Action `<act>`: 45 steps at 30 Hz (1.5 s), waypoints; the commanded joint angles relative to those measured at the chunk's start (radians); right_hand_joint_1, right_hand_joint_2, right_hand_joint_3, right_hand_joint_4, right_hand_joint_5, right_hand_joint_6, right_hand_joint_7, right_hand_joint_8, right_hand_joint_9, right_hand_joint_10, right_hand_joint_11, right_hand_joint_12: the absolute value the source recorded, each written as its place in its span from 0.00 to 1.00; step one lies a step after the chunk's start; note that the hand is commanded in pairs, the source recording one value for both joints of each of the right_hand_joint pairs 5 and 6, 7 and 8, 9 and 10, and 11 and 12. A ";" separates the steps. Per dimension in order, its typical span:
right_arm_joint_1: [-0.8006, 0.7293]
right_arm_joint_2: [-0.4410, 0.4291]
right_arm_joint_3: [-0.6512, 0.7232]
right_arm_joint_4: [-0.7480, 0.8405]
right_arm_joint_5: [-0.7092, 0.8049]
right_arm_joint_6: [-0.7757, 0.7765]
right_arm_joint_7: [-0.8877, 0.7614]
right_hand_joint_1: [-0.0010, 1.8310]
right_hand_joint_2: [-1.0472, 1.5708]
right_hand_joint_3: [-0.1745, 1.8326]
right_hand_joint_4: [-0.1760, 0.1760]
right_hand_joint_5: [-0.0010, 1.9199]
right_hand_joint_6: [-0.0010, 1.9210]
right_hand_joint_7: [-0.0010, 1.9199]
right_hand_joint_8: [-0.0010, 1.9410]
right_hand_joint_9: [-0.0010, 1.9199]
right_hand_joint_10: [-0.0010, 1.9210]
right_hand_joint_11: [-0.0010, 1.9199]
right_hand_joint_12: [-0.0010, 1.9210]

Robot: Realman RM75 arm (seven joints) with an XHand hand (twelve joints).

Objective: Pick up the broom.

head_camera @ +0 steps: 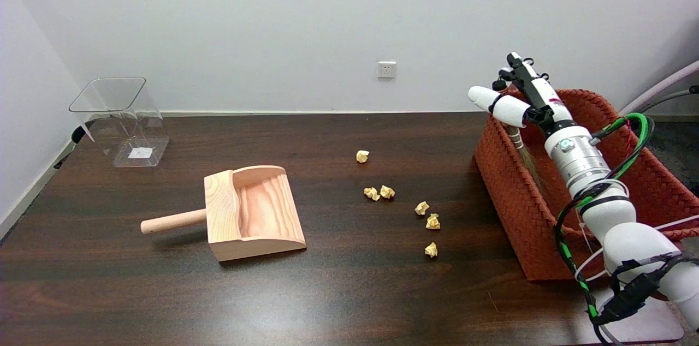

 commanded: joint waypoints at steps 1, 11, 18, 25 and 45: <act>0.020 -0.004 -0.007 -0.051 0.010 -0.018 -0.001 0.38 0.77 0.00 0.50 0.00 0.00 0.14 0.14 0.00 0.00 0.00 0.00; 0.026 -0.003 -0.026 -0.079 0.033 -0.021 0.000 0.38 0.76 0.00 0.50 0.00 0.00 0.26 0.25 0.00 0.00 0.00 0.00; 0.030 -0.008 -0.029 -0.091 0.033 -0.017 0.001 0.38 0.78 0.00 0.50 0.10 0.10 0.52 0.52 0.10 0.10 0.10 0.10; 0.032 -0.008 -0.029 -0.093 0.023 -0.010 0.001 0.36 0.80 0.00 0.50 0.37 0.37 0.77 0.76 0.37 0.37 0.37 0.37; -0.005 -0.036 -0.001 -0.006 -0.088 0.196 0.003 0.42 0.80 0.00 0.50 0.99 0.99 1.00 0.99 0.99 0.99 0.99 0.99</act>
